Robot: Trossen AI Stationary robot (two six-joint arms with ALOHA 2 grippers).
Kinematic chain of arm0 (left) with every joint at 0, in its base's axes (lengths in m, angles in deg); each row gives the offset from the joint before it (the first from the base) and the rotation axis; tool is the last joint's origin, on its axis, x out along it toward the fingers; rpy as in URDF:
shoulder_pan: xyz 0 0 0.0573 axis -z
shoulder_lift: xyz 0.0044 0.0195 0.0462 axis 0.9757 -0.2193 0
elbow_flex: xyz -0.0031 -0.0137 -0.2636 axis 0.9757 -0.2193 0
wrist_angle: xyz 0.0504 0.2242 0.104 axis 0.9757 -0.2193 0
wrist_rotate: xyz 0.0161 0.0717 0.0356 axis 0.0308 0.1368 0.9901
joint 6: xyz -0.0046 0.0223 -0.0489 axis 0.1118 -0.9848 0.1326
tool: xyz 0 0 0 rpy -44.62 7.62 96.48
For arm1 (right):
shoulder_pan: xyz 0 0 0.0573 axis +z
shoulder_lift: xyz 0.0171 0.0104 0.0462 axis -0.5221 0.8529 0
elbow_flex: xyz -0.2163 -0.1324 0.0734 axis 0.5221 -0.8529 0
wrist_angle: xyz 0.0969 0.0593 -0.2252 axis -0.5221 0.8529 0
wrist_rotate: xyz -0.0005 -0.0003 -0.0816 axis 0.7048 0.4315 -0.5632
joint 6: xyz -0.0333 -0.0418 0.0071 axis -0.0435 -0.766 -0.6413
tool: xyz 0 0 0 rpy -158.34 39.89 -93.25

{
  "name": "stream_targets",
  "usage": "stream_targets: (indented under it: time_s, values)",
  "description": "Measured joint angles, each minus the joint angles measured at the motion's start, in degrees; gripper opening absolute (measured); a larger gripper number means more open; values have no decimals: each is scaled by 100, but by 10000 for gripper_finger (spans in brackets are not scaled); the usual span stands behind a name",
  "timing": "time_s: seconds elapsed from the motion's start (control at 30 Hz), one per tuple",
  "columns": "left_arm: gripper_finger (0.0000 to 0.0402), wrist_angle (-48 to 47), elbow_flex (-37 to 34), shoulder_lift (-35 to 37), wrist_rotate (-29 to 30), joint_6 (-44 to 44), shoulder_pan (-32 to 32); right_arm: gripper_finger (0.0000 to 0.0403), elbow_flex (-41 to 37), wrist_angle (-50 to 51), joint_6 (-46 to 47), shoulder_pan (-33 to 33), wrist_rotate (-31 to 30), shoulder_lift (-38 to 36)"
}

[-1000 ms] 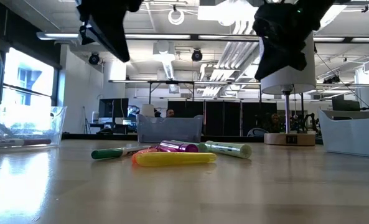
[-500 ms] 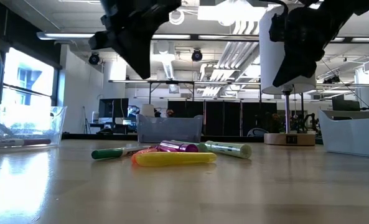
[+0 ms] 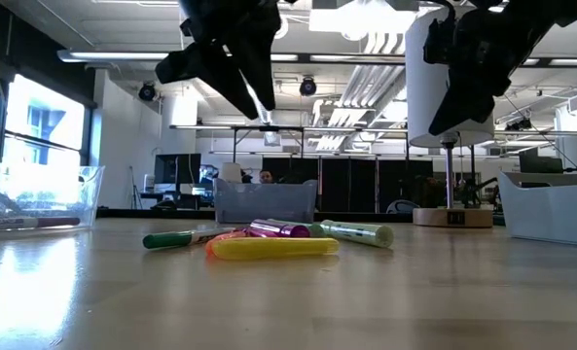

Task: Pick & Place Markers
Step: Put the orange pen into the gray bin

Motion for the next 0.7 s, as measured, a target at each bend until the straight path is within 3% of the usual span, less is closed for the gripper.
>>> stream_targets:
  time_s: [0.17, 0.5, 0.7]
  values:
    - [107, 68, 0, 0, -46, 264, 2, 0, 0, 2, -10, 2, 131, 0]
    - [107, 76, 54, -474, -1135, 1989, 39, 0, 2, 13, -179, 0, 114, 2]
    - [107, -175, 16, -835, -1536, 2445, 85, 0, 4, 11, -199, 2, 98, 2]
